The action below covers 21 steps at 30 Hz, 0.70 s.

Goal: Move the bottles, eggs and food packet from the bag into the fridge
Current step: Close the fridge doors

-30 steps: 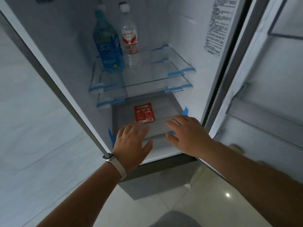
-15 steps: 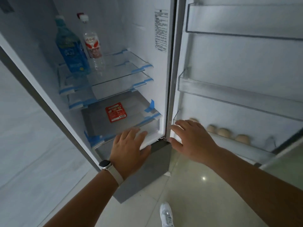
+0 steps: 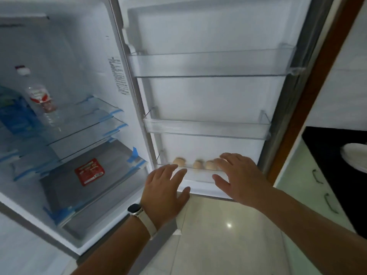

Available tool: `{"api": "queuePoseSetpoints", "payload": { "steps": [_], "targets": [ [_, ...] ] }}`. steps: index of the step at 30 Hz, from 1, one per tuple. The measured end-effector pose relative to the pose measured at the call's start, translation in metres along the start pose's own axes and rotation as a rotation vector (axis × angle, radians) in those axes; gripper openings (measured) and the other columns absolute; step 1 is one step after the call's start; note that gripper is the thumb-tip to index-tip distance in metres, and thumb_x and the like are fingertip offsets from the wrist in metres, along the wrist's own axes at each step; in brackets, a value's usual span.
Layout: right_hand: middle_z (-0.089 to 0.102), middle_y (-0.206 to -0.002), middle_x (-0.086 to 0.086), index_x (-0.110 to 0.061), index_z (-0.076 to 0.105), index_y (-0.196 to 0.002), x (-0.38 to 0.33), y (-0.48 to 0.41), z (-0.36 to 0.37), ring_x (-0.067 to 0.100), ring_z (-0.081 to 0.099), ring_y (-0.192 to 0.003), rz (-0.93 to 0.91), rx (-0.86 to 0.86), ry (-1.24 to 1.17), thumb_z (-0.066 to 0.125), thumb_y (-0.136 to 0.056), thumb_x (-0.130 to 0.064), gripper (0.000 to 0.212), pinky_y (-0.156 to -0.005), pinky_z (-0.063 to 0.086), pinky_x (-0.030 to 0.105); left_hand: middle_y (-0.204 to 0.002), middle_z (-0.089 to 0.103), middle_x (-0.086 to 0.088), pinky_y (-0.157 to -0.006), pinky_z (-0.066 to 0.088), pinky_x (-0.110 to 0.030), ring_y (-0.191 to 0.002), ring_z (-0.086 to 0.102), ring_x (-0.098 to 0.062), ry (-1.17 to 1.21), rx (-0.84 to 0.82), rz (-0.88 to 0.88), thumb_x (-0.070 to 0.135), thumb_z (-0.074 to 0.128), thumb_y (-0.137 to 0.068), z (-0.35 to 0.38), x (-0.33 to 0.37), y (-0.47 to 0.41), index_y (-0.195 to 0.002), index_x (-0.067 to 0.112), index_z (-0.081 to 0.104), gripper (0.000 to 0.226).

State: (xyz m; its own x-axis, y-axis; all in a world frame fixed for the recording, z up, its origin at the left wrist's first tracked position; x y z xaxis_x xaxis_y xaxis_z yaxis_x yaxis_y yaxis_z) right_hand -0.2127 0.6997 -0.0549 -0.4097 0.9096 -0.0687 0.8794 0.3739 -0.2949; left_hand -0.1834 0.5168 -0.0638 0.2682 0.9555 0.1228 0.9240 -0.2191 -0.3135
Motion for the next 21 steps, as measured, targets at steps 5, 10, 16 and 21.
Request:
{"api": "queuePoseSetpoints", "payload": {
  "steps": [5,10,16,21],
  "targets": [
    [0.065,-0.124,0.002,-0.02,0.063,-0.122,0.067,0.008,-0.02,0.023,0.062,-0.112,0.03,0.09,-0.026,0.05,-0.09,-0.051,0.046,-0.092,0.052,0.041,-0.126,0.066,-0.004,-0.099,0.047,-0.051,-0.116,0.063,-0.03,-0.016,0.081,0.092,0.051,0.045,-0.085,-0.002,0.065,-0.047,-0.126,0.024,0.064,0.053],
    [0.063,-0.127,-0.002,-0.023,0.06,-0.125,0.143,0.022,-0.041,0.02,0.06,-0.116,0.055,0.123,-0.09,0.039,-0.094,-0.057,0.05,-0.097,0.047,0.038,-0.128,0.065,-0.007,-0.099,0.046,-0.051,-0.118,0.062,-0.032,-0.004,0.183,0.188,0.049,0.047,-0.087,-0.004,0.146,-0.092,-0.126,0.021,0.063,0.05],
    [0.058,-0.13,-0.004,-0.022,0.055,-0.128,0.226,0.021,-0.055,0.017,0.056,-0.118,0.046,0.193,-0.188,0.032,-0.093,-0.06,0.057,-0.099,0.045,0.036,-0.13,0.065,-0.009,-0.098,0.049,-0.053,-0.119,0.061,-0.034,-0.028,0.272,0.241,0.047,0.045,-0.089,-0.007,0.227,-0.138,-0.126,0.019,0.064,0.05],
    [0.049,-0.139,0.0,-0.019,0.042,-0.139,0.27,0.002,-0.055,0.018,0.048,-0.126,-0.014,0.225,-0.299,0.042,-0.093,-0.055,0.058,-0.102,0.04,0.032,-0.139,0.059,-0.009,-0.102,0.045,-0.051,-0.127,0.056,-0.033,-0.093,0.273,0.159,0.047,0.042,-0.089,0.002,0.257,-0.177,-0.135,0.019,0.057,0.055]
  ]
}}
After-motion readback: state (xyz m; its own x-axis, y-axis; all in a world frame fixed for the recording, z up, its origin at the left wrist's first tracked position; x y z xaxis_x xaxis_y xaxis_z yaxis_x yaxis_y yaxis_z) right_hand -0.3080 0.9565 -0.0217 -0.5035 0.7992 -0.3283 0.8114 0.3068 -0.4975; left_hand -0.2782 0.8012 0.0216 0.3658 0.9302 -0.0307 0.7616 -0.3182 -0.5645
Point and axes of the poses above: each hand's wrist, its own y-axis away from the middle knuckle, its own z-axis out of the palm, x = y × z, the point moved 9 cm from there along -y, towards the middle knuckle
